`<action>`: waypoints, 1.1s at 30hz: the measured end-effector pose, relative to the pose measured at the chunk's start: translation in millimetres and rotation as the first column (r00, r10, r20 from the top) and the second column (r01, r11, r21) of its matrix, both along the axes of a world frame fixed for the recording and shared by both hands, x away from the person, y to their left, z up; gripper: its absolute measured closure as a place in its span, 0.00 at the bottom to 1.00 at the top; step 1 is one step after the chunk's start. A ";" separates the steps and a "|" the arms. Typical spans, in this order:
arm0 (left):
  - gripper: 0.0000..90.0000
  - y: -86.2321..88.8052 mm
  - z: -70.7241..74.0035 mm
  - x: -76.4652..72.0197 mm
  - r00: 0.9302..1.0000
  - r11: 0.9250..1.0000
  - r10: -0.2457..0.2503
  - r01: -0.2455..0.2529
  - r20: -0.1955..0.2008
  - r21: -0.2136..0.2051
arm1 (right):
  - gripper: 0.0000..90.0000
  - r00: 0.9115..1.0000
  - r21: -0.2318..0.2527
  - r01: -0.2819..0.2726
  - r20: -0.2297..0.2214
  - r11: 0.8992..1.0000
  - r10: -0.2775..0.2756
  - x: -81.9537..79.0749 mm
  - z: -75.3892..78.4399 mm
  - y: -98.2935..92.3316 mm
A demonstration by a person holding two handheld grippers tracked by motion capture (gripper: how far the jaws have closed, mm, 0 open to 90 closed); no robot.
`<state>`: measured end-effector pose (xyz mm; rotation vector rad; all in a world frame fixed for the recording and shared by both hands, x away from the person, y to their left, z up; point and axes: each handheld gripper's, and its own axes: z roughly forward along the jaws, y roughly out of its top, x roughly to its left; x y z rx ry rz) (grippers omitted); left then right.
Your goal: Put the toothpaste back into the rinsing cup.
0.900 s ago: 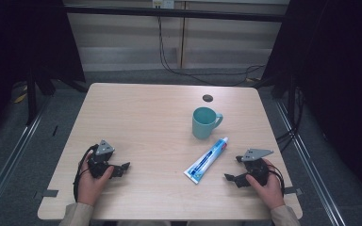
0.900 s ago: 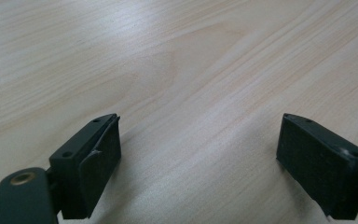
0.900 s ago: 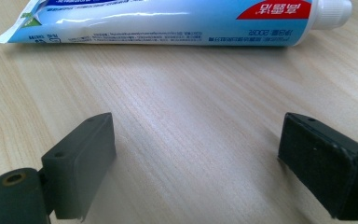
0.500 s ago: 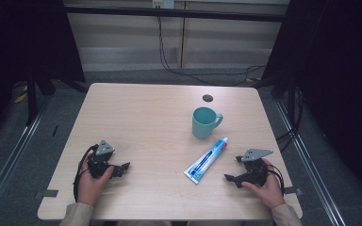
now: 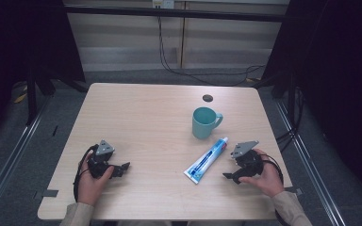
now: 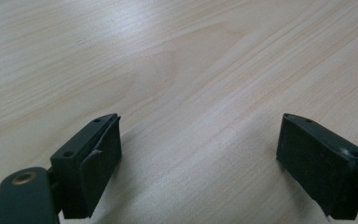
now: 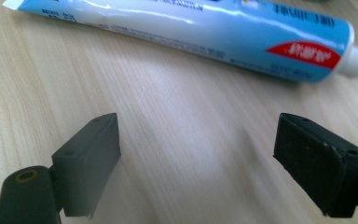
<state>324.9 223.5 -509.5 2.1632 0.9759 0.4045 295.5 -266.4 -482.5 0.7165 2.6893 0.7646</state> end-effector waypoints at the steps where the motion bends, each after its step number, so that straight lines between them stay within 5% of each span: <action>1: 0.15 0.0 0.0 0.0 1.000 1.000 0.000 0.000 0.000 0.000 | 0.16 1.000 -0.017 -0.012 0.008 1.000 0.013 1.6 2.4 2.7; 17: 0.15 0.0 0.0 0.0 1.000 1.000 0.000 0.000 0.000 0.000 | 0.16 0.986 -0.091 -0.164 0.016 0.982 0.166 22.7 22.6 35.9; 33: 0.15 0.0 0.1 0.0 1.000 1.000 0.000 0.000 -0.001 0.000 | 0.16 0.971 -0.123 -0.236 0.015 0.964 0.239 38.8 17.5 53.8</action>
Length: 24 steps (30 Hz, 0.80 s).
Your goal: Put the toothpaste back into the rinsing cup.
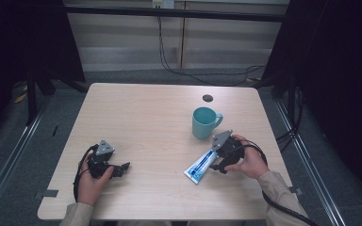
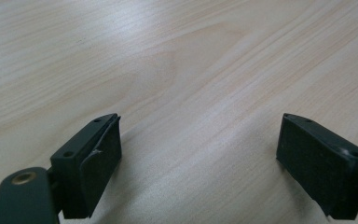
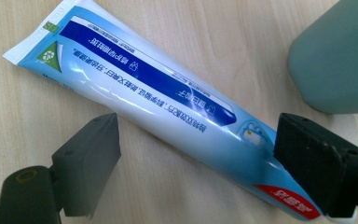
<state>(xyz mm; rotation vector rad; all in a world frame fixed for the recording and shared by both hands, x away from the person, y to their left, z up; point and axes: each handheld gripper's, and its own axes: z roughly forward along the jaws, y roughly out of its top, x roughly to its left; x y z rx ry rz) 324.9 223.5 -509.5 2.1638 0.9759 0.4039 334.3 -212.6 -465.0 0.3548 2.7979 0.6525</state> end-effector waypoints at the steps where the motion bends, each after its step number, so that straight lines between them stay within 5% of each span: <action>1: 0.15 0.0 0.0 0.0 1.000 1.000 0.000 0.000 0.000 0.000 | 0.16 1.000 0.000 0.000 0.000 1.000 0.000 0.0 0.0 0.0; 9: 0.15 0.1 0.0 0.0 1.000 1.000 -0.001 0.001 0.000 0.000 | 0.16 0.999 -0.006 -0.038 0.013 0.999 0.038 6.6 -3.9 4.6; 24: 0.15 0.0 0.0 0.0 1.000 1.000 0.000 0.000 0.000 0.000 | 0.16 0.994 -0.018 -0.095 -0.053 0.995 0.094 9.9 -6.9 14.1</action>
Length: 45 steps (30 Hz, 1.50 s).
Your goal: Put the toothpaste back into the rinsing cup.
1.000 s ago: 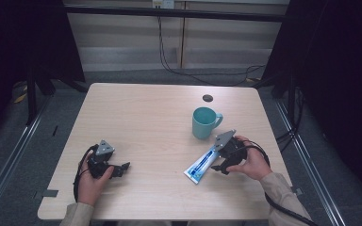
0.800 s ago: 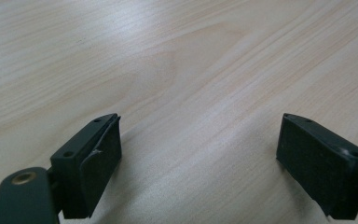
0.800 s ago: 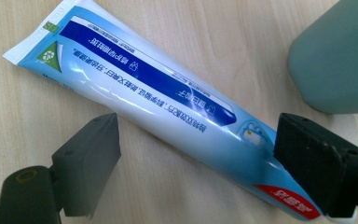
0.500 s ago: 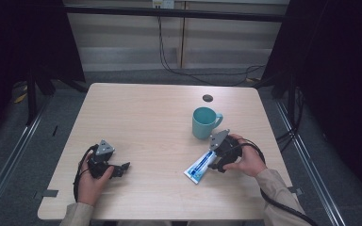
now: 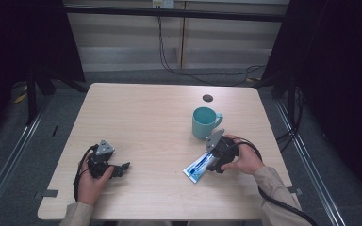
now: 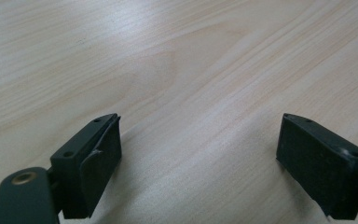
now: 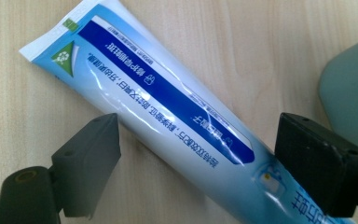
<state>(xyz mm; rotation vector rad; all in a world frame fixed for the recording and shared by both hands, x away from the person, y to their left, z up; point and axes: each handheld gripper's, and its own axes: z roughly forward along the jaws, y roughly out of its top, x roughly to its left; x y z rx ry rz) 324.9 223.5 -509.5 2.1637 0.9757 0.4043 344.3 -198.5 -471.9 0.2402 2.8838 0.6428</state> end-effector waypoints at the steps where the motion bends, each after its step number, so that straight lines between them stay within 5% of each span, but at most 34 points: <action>1: 0.15 0.0 0.0 0.0 1.000 1.000 0.000 0.000 0.000 0.000 | 0.16 1.000 -0.010 -0.001 -0.009 1.000 0.001 0.0 -0.1 1.4; 10: 0.15 0.0 0.0 0.0 1.000 1.000 0.000 0.000 0.000 0.000 | 0.30 0.999 -0.070 -0.027 -0.038 0.997 0.024 3.5 -3.8 4.9; 21: 0.15 0.0 0.0 0.0 1.000 1.000 0.000 0.000 0.000 0.000 | 0.34 0.997 -0.101 -0.033 -0.066 0.994 0.026 6.5 -0.7 7.7; 28: 0.15 0.1 0.0 0.0 1.000 1.000 -0.001 0.001 -0.001 0.000 | 0.37 0.992 -0.146 -0.093 -0.098 0.985 0.079 10.5 -1.1 22.8; 34: 0.15 0.0 -0.1 0.0 1.000 1.000 0.000 0.000 0.000 -0.001 | 0.67 0.991 -0.199 -0.115 -0.093 0.973 0.098 7.0 2.7 28.0; 37: 0.15 0.0 0.0 0.0 1.000 1.000 0.000 0.000 0.000 0.000 | 0.80 0.994 -0.171 -0.073 -0.097 0.982 0.057 6.6 6.5 25.2; 40: 0.15 0.1 0.1 0.1 1.000 1.000 -0.002 0.002 -0.001 0.000 | 0.83 0.995 -0.156 -0.048 -0.093 0.987 0.034 4.7 8.6 23.2; 45: 0.15 0.1 0.1 0.1 1.000 1.000 -0.002 0.002 -0.002 0.000 | 0.83 0.995 -0.039 0.030 -0.096 0.999 -0.034 2.2 12.1 11.7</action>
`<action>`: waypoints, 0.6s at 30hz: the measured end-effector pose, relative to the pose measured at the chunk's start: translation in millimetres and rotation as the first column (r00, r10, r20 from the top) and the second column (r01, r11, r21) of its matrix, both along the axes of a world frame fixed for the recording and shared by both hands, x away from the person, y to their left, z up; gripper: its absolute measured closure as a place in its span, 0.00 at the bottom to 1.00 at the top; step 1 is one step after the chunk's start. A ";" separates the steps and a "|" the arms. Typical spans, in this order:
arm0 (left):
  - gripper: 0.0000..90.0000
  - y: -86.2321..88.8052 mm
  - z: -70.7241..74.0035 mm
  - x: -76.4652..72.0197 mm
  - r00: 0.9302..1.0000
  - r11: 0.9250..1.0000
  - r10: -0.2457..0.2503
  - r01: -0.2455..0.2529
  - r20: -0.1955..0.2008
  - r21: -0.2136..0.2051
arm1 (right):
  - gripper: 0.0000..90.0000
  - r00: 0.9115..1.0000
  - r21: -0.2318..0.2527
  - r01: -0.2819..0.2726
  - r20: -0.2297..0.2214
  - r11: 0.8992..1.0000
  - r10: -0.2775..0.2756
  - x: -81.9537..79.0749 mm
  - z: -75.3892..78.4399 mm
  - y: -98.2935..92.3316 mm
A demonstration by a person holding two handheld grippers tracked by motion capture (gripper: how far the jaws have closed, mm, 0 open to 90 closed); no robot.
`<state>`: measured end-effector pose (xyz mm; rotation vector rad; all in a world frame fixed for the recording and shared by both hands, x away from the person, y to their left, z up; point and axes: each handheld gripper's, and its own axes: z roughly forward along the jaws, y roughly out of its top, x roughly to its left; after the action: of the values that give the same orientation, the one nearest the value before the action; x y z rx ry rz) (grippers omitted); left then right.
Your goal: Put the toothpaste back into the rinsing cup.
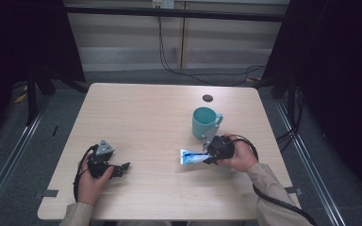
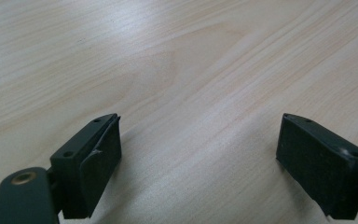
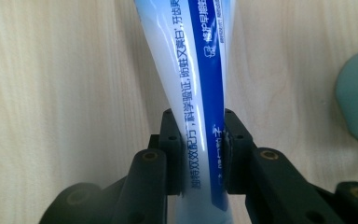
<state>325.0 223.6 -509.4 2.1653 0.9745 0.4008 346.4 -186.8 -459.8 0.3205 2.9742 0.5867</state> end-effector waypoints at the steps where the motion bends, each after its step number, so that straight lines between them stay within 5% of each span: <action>1: 0.15 0.0 0.0 -0.1 1.000 1.000 0.001 -0.001 -0.001 0.001 | 0.83 1.000 0.038 0.014 0.003 0.999 -0.014 0.1 2.1 -3.3; 4: 0.15 0.0 0.0 0.0 1.000 1.000 0.000 0.000 0.000 0.001 | 0.83 0.999 0.126 0.041 0.016 0.991 -0.043 0.8 9.8 -11.2; 11: 0.15 0.0 0.0 0.0 1.000 1.000 0.001 -0.001 0.001 0.000 | 0.83 0.994 0.225 0.106 -0.001 0.969 -0.108 -0.1 25.2 -19.8; 18: 0.15 0.0 0.0 0.0 1.000 1.000 0.001 -0.001 0.001 0.000 | 0.83 0.984 0.354 0.172 -0.021 0.919 -0.176 -1.2 38.7 -28.3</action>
<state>325.0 223.7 -509.4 2.1643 0.9754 0.4016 345.2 -215.1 -421.1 0.5996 2.7738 1.0979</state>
